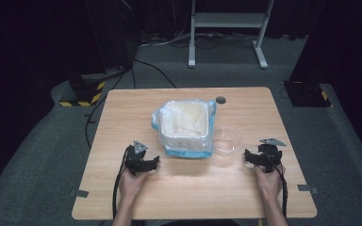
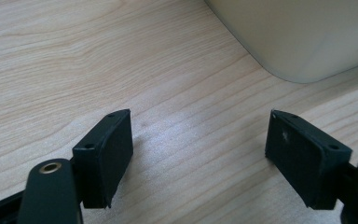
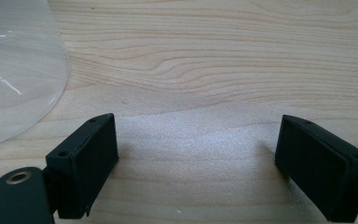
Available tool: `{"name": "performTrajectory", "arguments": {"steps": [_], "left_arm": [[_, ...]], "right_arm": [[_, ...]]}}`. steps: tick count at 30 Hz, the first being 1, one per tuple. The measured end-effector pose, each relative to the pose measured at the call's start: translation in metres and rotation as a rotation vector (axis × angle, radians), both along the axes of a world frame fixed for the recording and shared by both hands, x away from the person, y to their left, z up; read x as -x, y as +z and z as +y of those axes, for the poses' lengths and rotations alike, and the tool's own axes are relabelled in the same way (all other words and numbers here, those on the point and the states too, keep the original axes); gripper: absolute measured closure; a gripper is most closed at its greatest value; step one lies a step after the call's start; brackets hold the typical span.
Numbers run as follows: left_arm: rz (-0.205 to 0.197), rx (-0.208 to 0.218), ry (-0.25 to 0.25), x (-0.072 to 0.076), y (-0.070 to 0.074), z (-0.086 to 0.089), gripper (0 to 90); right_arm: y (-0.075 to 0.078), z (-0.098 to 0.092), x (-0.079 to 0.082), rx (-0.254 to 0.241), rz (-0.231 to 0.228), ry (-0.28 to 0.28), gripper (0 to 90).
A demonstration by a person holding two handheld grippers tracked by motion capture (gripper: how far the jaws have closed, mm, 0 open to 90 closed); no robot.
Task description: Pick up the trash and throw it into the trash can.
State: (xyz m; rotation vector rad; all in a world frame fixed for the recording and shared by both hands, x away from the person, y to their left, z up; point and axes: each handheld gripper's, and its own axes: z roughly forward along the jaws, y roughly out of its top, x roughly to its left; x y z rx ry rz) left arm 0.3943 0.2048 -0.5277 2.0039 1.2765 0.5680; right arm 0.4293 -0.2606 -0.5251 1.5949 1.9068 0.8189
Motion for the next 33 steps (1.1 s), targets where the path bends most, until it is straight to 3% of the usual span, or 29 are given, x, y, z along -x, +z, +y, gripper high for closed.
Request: {"name": "performTrajectory", "arguments": {"steps": [11,16,33], "left_arm": [[0.001,0.000,0.010,0.0007,0.0001,0.0000,23.5],[0.000,0.000,0.011,0.0007,0.0002,0.0000,23.8],[-0.001,0.002,0.025,0.0023,0.0001,-0.0001,23.8]], "right_arm": [[0.0002,-0.0002,0.0008,0.001,-0.004,0.013,14.6],[0.0006,0.0006,0.0041,0.004,-0.018,0.023,21.3],[0.0025,-0.0044,0.0063,0.001,-0.020,0.024,31.4]]}}
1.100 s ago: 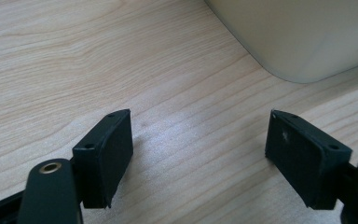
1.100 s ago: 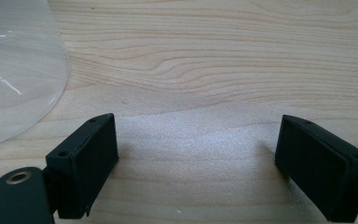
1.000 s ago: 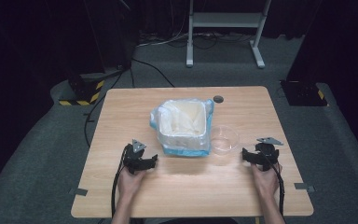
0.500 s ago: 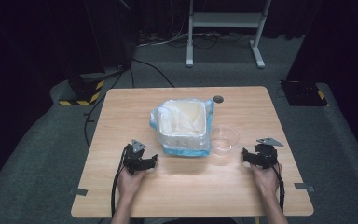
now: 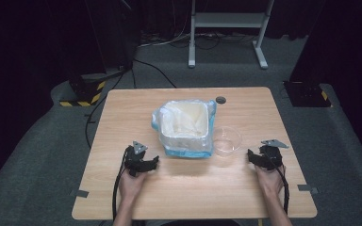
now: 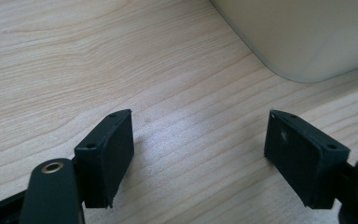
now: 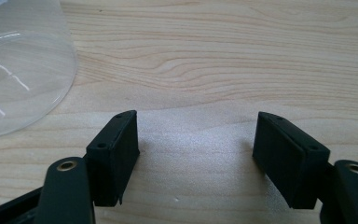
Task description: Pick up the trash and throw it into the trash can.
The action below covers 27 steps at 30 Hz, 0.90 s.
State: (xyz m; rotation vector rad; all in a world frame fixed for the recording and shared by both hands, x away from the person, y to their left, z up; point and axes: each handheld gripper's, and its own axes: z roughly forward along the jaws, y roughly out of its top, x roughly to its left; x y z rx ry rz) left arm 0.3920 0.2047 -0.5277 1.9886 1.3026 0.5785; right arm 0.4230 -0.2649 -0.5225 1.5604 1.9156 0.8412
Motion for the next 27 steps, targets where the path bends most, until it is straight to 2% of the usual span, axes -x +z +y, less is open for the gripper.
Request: {"name": "performTrajectory", "arguments": {"steps": [4,9,16,27], "left_arm": [[-0.001,0.000,0.003,0.000,0.000,0.000,24.5],[-0.001,0.003,0.008,0.000,0.000,0.001,26.1],[-0.002,0.003,0.007,0.000,0.000,0.001,25.9],[0.003,-0.007,-0.006,0.000,0.000,0.001,24.5]], "right_arm": [[0.006,-0.001,0.004,0.003,-0.028,0.006,33.6],[0.016,-0.004,0.009,0.002,-0.031,0.020,33.8],[0.027,-0.007,0.012,-0.041,-0.025,0.039,34.7],[0.046,-0.011,0.019,-0.101,-0.053,0.076,36.4]]}}
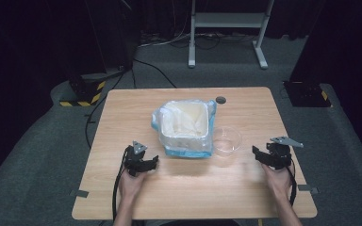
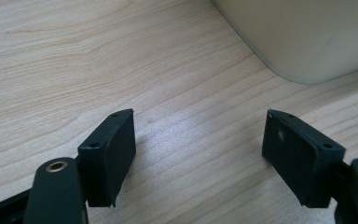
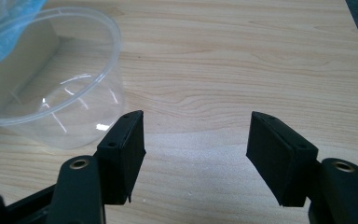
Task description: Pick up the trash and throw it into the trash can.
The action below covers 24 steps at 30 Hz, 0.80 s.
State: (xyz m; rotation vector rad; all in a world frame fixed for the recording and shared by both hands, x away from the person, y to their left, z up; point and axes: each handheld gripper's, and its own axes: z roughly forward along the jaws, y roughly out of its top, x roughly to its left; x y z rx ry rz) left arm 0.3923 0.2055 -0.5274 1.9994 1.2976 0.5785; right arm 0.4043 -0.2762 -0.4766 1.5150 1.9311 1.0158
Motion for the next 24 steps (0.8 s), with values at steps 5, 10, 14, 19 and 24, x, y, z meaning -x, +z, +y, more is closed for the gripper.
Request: {"name": "performTrajectory", "arguments": {"steps": [5,10,14,19,24], "left_arm": [[0.007,-0.006,0.002,-0.001,0.000,-0.001,18.2],[0.009,-0.001,0.005,-0.001,0.000,-0.001,17.5],[0.009,-0.001,0.005,-0.001,0.000,-0.001,17.4],[0.009,-0.001,0.005,-0.001,0.000,-0.001,17.3],[0.009,-0.002,0.005,-0.001,0.000,-0.001,17.4]], "right_arm": [[0.014,0.002,0.003,-0.010,-0.024,0.029,37.3],[0.027,0.008,0.002,-0.022,-0.045,0.061,38.3],[0.032,0.015,-0.001,-0.021,-0.051,0.080,39.2],[0.036,0.023,-0.007,-0.034,-0.051,0.104,40.9],[0.038,0.033,-0.018,-0.027,-0.043,0.130,42.6]]}}
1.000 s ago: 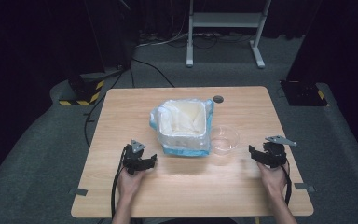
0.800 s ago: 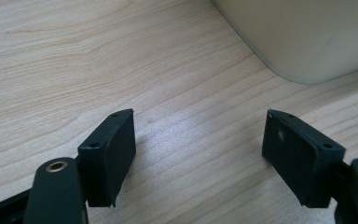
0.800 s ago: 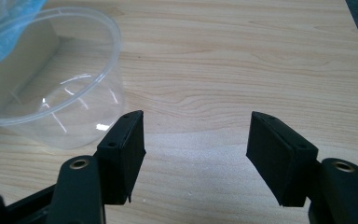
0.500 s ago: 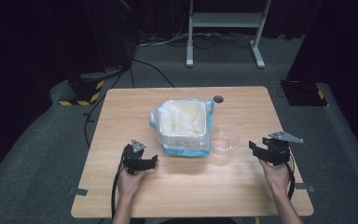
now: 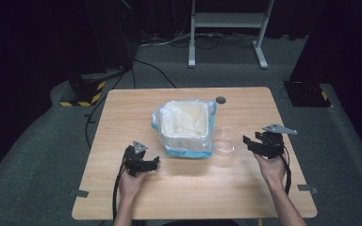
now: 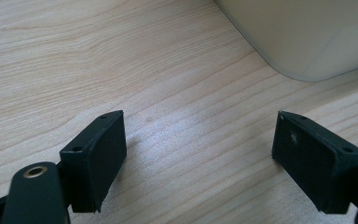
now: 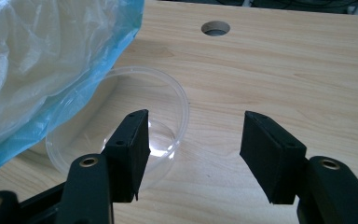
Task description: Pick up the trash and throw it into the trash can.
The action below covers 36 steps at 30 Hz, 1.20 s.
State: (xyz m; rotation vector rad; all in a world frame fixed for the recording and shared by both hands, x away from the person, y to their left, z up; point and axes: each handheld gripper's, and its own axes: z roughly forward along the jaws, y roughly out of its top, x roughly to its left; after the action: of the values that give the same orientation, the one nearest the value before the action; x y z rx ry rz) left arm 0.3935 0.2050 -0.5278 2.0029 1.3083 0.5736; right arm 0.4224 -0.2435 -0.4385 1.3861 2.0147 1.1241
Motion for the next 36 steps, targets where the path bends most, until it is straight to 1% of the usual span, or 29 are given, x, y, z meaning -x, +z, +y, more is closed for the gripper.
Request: {"name": "performTrajectory", "arguments": {"steps": [4,6,11,14,17,18,20,23,27,32,34,36], "left_arm": [[0.000,0.000,0.000,0.000,0.000,0.000,17.4],[0.000,0.000,0.000,0.000,0.000,0.000,17.3],[0.000,0.001,0.000,0.000,0.000,0.000,17.4],[0.000,0.000,0.000,0.000,0.000,0.000,17.4],[0.000,0.000,0.000,0.000,0.000,0.000,17.4],[0.000,0.000,0.000,0.000,0.000,0.000,17.4],[0.000,0.000,0.000,0.000,0.000,0.000,17.4],[-0.001,-0.001,0.001,0.000,0.000,0.000,17.4],[0.000,-0.001,0.001,0.000,0.000,0.000,17.5],[0.000,-0.001,0.001,0.000,0.000,0.000,17.4],[0.000,0.000,0.002,0.000,0.000,0.000,17.4],[0.000,-0.001,0.002,0.000,0.000,0.000,17.4]], "right_arm": [[0.002,0.006,-0.006,0.002,-0.008,0.013,44.7],[0.001,0.008,-0.010,0.000,0.002,0.015,45.3],[0.000,0.013,-0.017,0.019,0.014,0.025,46.9],[-0.001,0.018,-0.025,0.021,0.024,0.033,48.7],[-0.005,0.020,-0.031,0.037,0.050,0.031,49.9],[-0.005,0.020,-0.031,0.037,0.050,0.031,49.9],[-0.008,0.021,-0.037,0.041,0.056,0.032,52.0],[-0.013,0.022,-0.042,0.037,0.071,0.027,54.1],[-0.019,0.024,-0.048,0.056,0.093,0.029,56.2],[-0.027,0.023,-0.053,0.047,0.117,0.023,60.5],[-0.030,0.023,-0.054,0.040,0.132,0.031,63.0],[-0.033,0.025,-0.056,0.047,0.141,0.038,64.5]]}}
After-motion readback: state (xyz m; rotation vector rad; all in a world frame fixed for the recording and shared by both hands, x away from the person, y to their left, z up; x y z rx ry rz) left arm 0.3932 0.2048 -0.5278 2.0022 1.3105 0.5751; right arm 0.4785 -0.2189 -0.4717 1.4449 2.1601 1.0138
